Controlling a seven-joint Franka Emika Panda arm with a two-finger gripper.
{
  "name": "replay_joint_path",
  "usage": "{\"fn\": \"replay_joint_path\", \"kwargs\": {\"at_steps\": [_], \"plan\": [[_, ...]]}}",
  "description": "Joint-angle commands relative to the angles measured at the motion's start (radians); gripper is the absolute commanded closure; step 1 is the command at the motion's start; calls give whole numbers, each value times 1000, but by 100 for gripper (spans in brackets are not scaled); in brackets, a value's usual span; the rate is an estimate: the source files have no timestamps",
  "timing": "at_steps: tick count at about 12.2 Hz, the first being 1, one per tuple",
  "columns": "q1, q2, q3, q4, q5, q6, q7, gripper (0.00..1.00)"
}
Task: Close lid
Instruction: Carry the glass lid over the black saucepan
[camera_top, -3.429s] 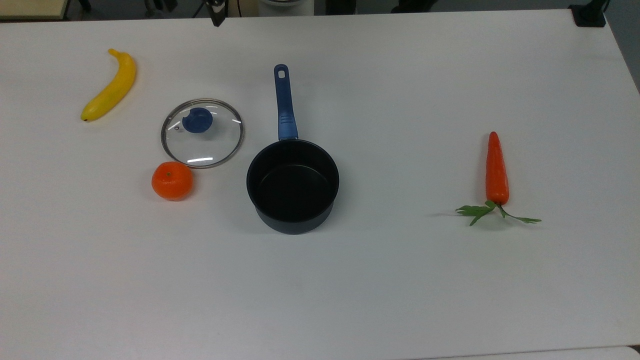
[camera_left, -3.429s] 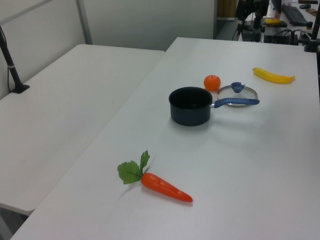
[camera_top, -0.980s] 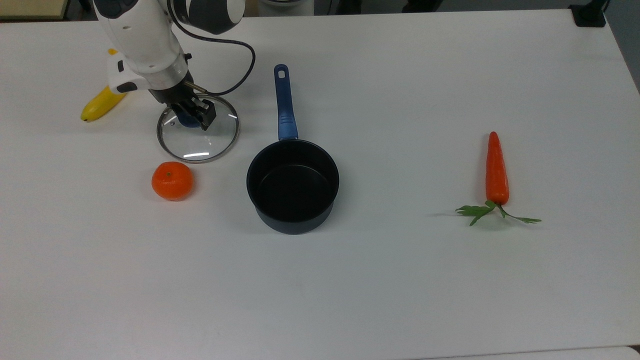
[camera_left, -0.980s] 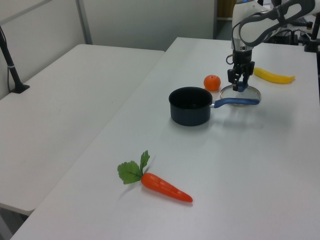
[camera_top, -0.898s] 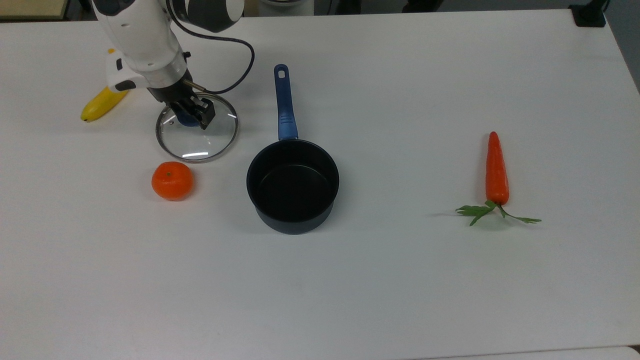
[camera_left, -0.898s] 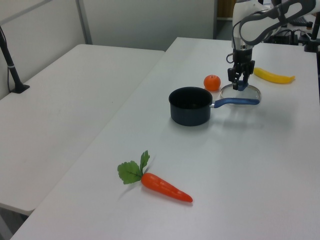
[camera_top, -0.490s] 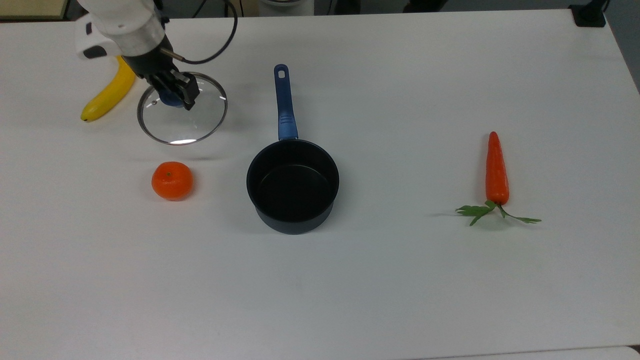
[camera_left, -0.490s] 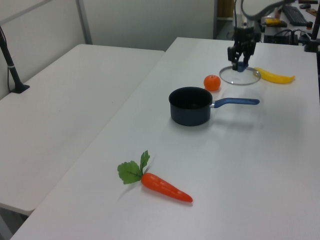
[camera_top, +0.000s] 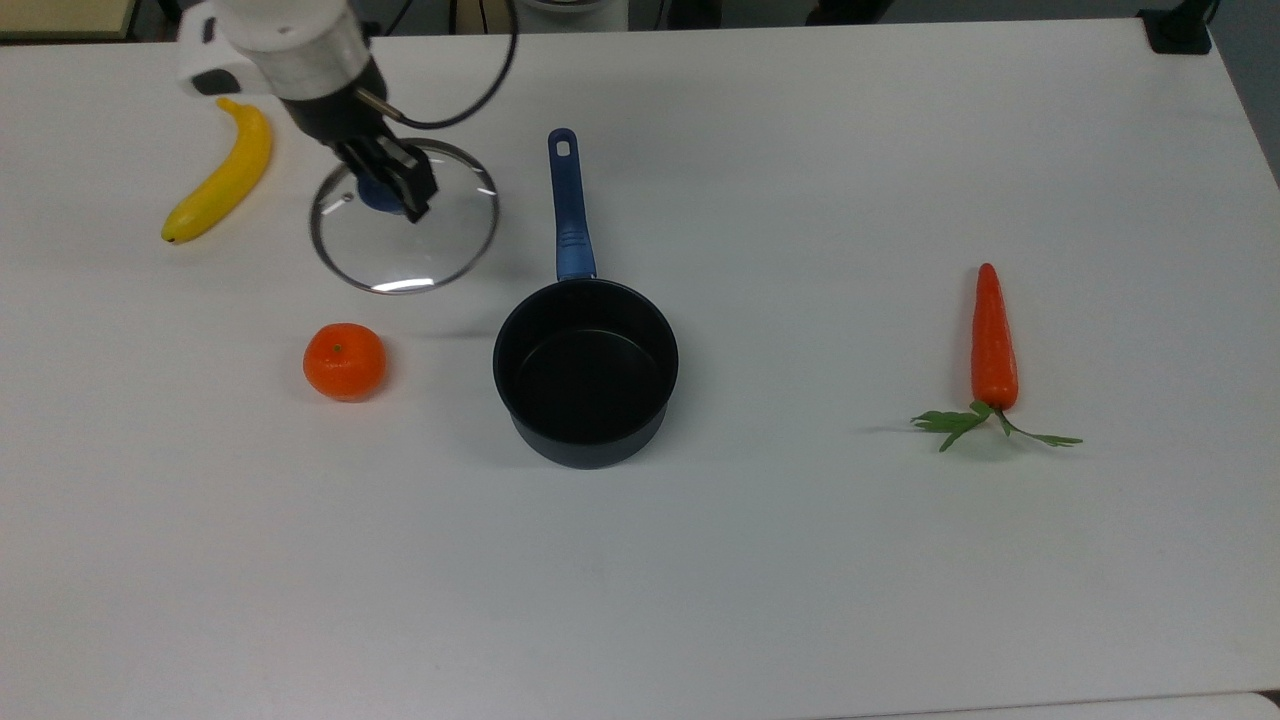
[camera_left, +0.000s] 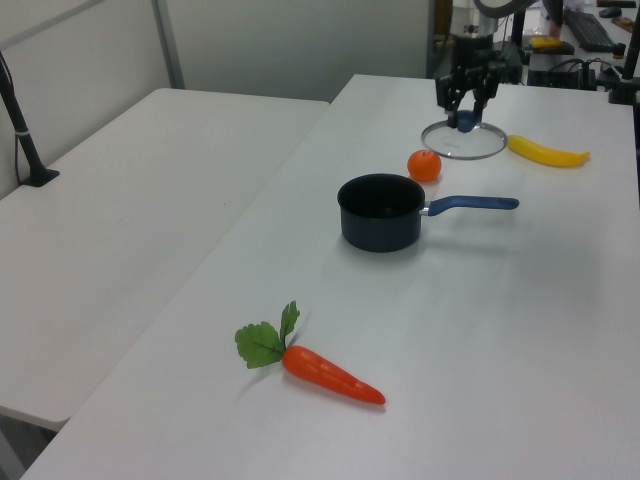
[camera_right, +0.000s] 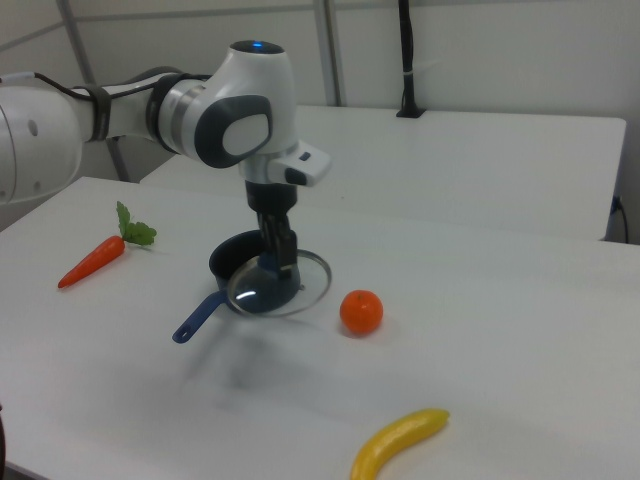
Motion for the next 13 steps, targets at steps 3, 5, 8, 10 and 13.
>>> {"fn": "replay_joint_path", "kwargs": {"at_steps": [3, 5, 8, 10, 13], "plan": [[139, 90, -6, 133, 34, -42, 202, 52], [175, 134, -6, 180, 31, -37, 223, 52], [208, 211, -6, 259, 29, -23, 223, 52], [215, 251, -6, 311, 29, -5, 251, 52], [217, 263, -1, 313, 29, 55, 272, 50]]}}
